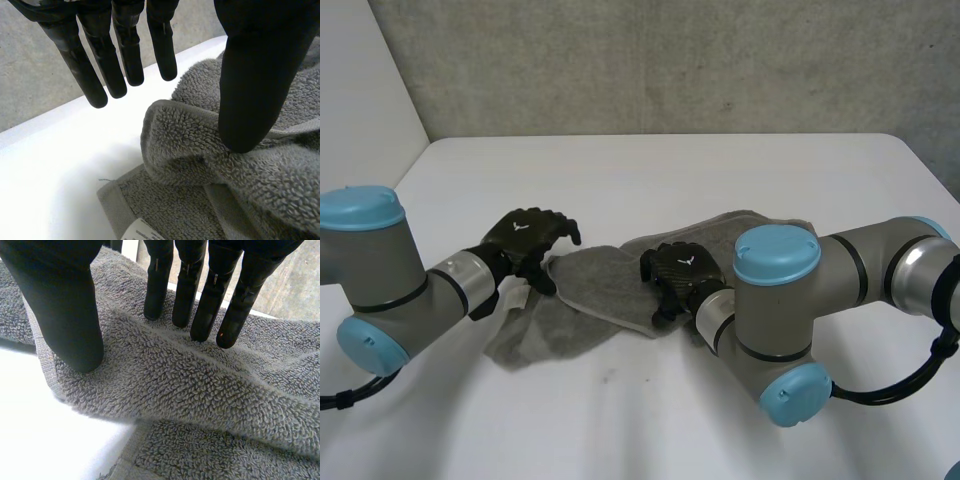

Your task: Fold the towel.

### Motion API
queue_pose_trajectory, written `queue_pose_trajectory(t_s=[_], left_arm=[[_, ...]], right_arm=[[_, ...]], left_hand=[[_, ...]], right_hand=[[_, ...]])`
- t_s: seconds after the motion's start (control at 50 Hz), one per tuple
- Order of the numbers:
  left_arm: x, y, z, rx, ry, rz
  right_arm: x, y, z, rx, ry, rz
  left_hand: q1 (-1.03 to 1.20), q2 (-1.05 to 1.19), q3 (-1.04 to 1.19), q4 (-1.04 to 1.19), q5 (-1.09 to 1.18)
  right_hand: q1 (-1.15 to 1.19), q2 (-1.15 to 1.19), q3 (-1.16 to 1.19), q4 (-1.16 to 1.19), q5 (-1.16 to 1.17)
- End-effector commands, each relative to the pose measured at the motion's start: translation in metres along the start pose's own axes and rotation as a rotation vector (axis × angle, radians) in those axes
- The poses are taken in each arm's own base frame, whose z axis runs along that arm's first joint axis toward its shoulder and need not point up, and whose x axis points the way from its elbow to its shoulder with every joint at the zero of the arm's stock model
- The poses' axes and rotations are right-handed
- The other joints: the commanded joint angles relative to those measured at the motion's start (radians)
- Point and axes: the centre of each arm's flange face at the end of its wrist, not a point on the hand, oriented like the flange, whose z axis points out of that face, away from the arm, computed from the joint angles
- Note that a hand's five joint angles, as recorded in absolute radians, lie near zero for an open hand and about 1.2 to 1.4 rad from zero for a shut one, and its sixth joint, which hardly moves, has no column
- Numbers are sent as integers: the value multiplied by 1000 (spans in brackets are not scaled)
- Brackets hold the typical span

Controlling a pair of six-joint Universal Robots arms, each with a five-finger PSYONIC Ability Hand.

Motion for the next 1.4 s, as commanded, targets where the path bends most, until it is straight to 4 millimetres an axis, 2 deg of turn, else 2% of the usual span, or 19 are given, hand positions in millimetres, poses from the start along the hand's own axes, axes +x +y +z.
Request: queue_pose_trajectory(t_s=[0.02,0.04,0.06,0.1,0.18,0.22,0.28,0.32,0.34,0.38,0.48,0.6,0.82,1.04,1.14,1.22,1.26,1.4], left_arm=[[0,4,-1,-11,1,-5],[0,4,-1,-11,1,-5],[1,6,-1,-16,2,-7],[1,8,-1,-21,5,-10],[3,11,0,-27,10,-13],[3,10,0,-26,11,-12],[3,7,0,-18,11,-8],[2,6,0,-14,10,-7],[2,4,0,-10,9,-5],[3,3,0,-8,10,-5],[5,2,-3,-15,11,-14],[17,2,-12,-31,32,-26],[50,-3,-22,-29,90,-26],[53,1,-12,-38,59,-25],[59,8,-6,-53,84,-26],[66,10,-4,-55,104,-21],[71,11,-2,-58,117,-17],[82,14,2,-59,149,-10]], right_arm=[[0,2,1,-2,0,-4],[0,3,1,-5,0,-6],[0,3,1,-5,0,-6],[0,3,1,-8,-3,-7],[4,-4,-4,2,11,-6],[4,-23,-17,43,9,-11],[7,-33,-25,63,15,-14],[26,-45,-35,81,56,-21],[27,-45,-35,81,56,-21],[42,-49,-45,79,88,-54],[56,-57,-60,78,112,-158],[75,-47,-73,-40,143,-320],[85,-39,-88,-145,139,-396],[87,-42,-95,-138,116,-407],[97,-43,-99,-171,133,-519],[113,-43,-102,-218,170,-624],[116,-43,-103,-222,175,-634],[117,-44,-101,-219,176,-643]], left_hand=[[43,44,43,45,45],[43,44,43,45,45],[43,44,43,45,45],[43,44,43,45,45],[5,6,5,7,7],[5,6,5,7,7],[2,3,2,4,4],[2,3,2,4,4],[2,3,2,4,4],[-4,-3,-4,-2,-2],[-48,-47,-48,-46,-46],[-83,-82,-83,-81,-81],[-77,-77,-78,-75,-75],[5,6,5,7,7],[5,6,5,7,7],[29,29,28,31,30],[180,181,180,182,182],[307,308,307,309,309]], right_hand=[[301,213,219,226,227],[467,378,385,391,393],[468,380,386,393,394],[853,765,771,778,779],[855,766,773,780,781],[855,766,773,780,781],[855,766,773,780,781],[855,766,773,780,781],[855,766,773,780,781],[855,766,773,780,781],[855,766,773,780,781],[855,766,773,780,781],[855,766,773,780,781],[855,766,773,780,781],[855,766,773,780,781],[855,766,773,780,781],[855,766,773,780,781],[855,766,773,780,781]])
